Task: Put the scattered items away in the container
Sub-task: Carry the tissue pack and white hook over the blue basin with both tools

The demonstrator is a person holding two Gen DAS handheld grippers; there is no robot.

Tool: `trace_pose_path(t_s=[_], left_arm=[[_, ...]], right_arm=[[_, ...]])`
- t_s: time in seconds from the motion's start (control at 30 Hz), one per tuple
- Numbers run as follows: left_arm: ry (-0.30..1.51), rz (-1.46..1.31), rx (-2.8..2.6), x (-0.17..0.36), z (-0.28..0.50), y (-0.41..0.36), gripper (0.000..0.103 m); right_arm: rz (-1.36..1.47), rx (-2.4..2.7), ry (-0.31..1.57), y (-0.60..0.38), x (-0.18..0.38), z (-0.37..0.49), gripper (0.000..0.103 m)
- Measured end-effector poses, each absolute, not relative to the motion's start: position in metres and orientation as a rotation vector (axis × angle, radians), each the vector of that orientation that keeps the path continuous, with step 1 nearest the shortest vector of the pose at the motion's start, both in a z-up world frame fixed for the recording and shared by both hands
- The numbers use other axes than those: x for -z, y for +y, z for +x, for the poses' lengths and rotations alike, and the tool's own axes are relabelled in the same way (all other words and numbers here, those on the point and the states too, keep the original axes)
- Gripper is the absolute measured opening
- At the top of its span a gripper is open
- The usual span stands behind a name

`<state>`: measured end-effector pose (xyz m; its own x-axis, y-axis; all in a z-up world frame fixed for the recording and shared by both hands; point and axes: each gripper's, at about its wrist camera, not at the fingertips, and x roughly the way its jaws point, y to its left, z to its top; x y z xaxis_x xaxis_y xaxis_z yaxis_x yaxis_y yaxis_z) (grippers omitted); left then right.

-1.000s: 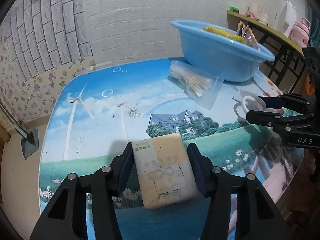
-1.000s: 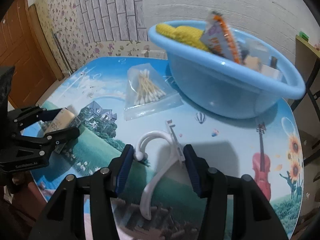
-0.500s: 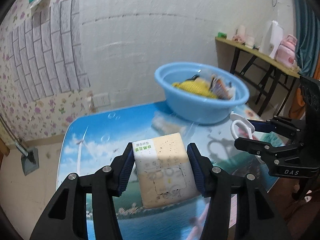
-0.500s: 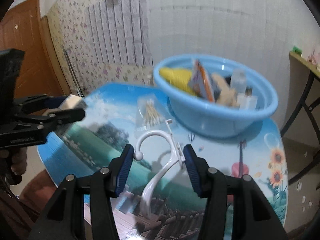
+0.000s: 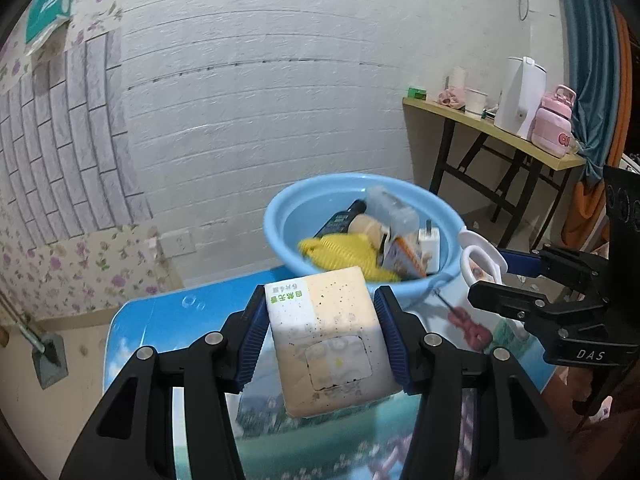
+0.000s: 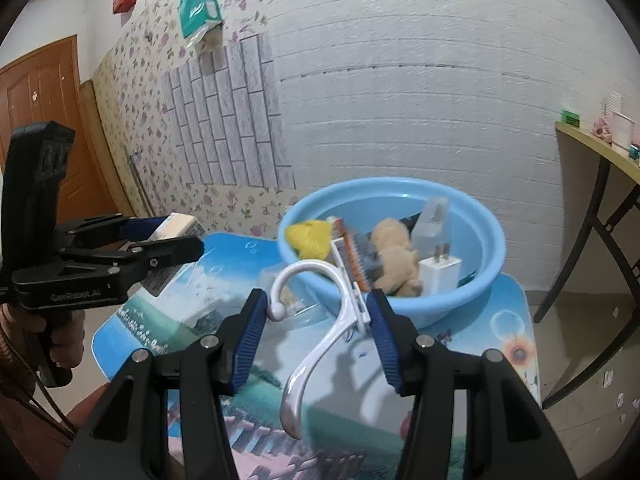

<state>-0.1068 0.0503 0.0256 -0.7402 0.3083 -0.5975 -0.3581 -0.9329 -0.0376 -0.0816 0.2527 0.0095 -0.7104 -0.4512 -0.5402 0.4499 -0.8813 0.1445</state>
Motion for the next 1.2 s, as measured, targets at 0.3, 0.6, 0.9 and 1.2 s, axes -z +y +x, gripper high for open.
trace_pose_path(t_s=[0.3,0.6,0.9,1.2], left_arm=[[0.17,-0.863,-2.588,-0.027,-0.147,0.087,0.052],[0.172,-0.878,-2.572,-0.021,-0.177,0.098,0.052],[0.125,-1.007,-2.558,0.008,-0.15,0.064,0.063],[0.221,-1.207,-2.4,0.075,-0.144,0.08,0.068]], right_arm=[[0.763,2.56,-0.027,0.266,-0.014,-0.128,0.051],[0.786,2.546,-0.011,0.265,-0.002,-0.164,0.051],[0.807,2.541,-0.05,0.269,0.005,-0.178,0.051],[0.838,2.535,-0.045,0.268,0.009,-0.179,0.051]])
